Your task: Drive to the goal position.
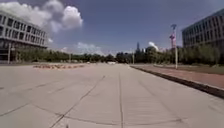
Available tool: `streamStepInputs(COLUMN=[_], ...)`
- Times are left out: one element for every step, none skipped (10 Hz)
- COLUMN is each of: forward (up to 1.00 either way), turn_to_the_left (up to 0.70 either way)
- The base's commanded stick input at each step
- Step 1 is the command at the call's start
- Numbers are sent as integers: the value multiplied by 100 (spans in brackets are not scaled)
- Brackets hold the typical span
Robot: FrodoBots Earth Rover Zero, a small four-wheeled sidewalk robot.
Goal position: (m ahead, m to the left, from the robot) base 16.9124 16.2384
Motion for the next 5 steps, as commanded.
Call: streamStepInputs(forward=[70, 70, 70, 70, 70], turn_to_the_left=[2, 2, 2, 2, 2])
